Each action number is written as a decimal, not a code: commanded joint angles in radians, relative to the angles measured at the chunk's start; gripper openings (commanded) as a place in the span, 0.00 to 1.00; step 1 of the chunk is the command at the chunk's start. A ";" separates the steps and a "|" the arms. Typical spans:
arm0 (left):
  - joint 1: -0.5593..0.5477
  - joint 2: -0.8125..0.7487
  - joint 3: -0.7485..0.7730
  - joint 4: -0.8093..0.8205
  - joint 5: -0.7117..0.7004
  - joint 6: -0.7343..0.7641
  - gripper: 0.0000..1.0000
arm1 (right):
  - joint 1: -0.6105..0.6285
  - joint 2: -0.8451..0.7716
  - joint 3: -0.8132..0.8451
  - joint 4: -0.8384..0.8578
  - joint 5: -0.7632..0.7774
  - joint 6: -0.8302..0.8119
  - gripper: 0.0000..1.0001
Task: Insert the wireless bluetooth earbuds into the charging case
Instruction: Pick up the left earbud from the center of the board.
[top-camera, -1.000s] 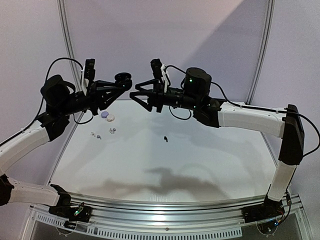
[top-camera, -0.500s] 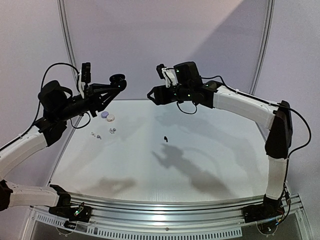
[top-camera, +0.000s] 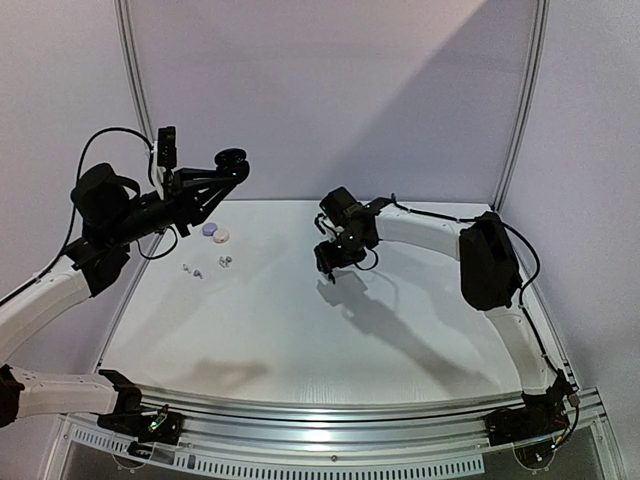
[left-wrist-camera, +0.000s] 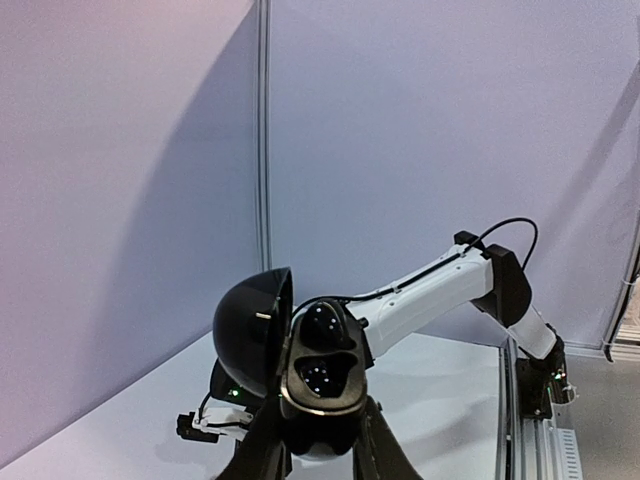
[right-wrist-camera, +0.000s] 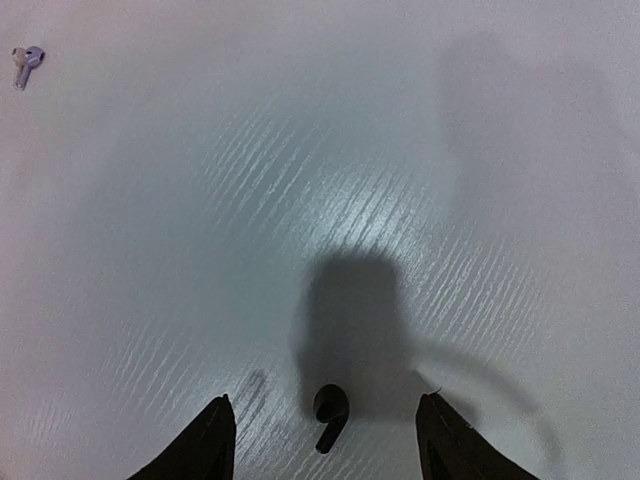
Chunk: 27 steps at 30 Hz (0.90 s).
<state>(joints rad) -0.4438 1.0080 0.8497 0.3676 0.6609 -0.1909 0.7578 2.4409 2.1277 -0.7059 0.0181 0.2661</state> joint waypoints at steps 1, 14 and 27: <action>0.010 -0.001 -0.017 -0.007 -0.005 0.001 0.00 | -0.006 0.053 0.070 -0.027 -0.007 -0.006 0.59; 0.011 0.003 -0.016 -0.005 -0.002 0.002 0.00 | 0.004 0.106 0.036 -0.003 -0.004 0.013 0.37; 0.011 0.000 -0.018 -0.003 -0.001 0.004 0.00 | 0.042 0.117 0.034 -0.023 0.094 -0.050 0.28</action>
<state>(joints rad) -0.4438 1.0080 0.8482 0.3679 0.6613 -0.1913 0.7811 2.5282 2.1677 -0.7124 0.0677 0.2451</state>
